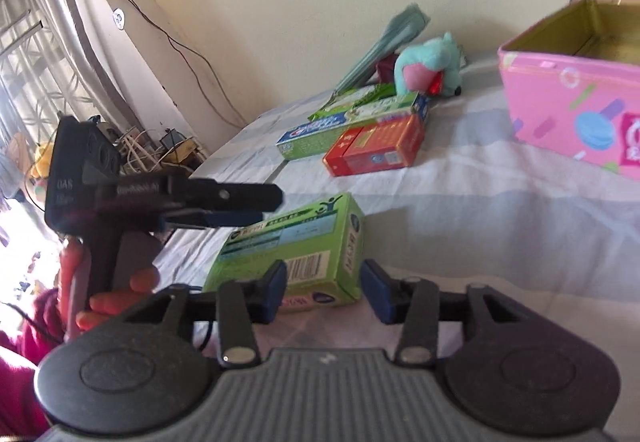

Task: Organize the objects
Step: 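Carry the green box to the pink tin and lower it inside, then open the right gripper and withdraw it from the tin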

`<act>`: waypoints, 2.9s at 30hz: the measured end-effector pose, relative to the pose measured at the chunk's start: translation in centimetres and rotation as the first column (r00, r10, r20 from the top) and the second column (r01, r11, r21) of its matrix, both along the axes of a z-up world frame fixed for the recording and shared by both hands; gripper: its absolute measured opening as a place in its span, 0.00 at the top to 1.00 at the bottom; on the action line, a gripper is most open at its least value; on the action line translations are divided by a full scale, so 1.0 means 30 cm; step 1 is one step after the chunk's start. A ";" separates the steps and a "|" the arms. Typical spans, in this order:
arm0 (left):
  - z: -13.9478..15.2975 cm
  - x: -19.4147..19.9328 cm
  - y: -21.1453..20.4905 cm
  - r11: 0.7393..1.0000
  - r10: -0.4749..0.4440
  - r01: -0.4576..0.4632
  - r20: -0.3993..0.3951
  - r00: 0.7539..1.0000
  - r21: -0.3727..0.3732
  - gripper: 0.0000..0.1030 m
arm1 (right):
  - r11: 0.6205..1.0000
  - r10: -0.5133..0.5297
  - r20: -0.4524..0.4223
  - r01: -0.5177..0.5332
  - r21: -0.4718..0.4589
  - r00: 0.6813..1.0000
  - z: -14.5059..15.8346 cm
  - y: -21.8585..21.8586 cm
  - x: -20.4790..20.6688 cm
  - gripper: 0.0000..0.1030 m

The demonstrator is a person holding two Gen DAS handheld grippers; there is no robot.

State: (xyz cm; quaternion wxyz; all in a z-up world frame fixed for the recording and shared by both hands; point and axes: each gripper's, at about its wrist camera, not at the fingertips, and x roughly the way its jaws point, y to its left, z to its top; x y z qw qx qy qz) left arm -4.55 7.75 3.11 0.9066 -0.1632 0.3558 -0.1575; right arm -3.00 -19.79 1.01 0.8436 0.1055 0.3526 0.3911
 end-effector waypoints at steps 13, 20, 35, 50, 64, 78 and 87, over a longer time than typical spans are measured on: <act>-0.039 -0.077 -0.029 0.996 -0.063 0.067 -0.065 0.996 0.066 0.05 | 0.943 0.239 0.207 -0.175 -0.284 0.949 0.002 0.138 -0.048 0.27; 0.003 -0.034 -0.098 0.982 -0.011 0.020 -0.049 0.999 0.185 0.07 | 0.930 0.274 0.235 -0.195 -0.310 0.933 -0.027 0.206 -0.011 0.35; 0.240 0.306 -0.781 0.900 -0.410 0.348 0.243 0.879 0.262 0.07 | 0.894 -0.294 0.502 0.420 -0.158 0.813 0.189 -0.350 0.088 0.37; 0.103 0.417 -1.006 0.876 -0.433 0.366 0.174 0.885 0.315 0.06 | 0.777 -0.477 0.425 0.595 -0.206 0.770 0.050 -0.553 0.259 0.32; 0.158 0.153 -0.684 0.909 -0.377 0.282 0.319 0.869 0.306 0.05 | 0.704 -0.557 0.588 0.709 -0.040 0.587 0.122 -0.466 0.155 0.24; 0.018 0.086 -0.202 0.948 -0.043 -0.041 0.254 0.966 0.315 0.05 | 0.921 -0.308 0.387 0.374 -0.107 0.869 0.050 0.005 0.045 0.22; -0.059 0.107 -0.009 0.961 0.088 -0.137 0.206 0.975 0.240 0.05 | 0.923 -0.268 0.279 0.329 -0.200 0.922 0.000 0.145 0.092 0.20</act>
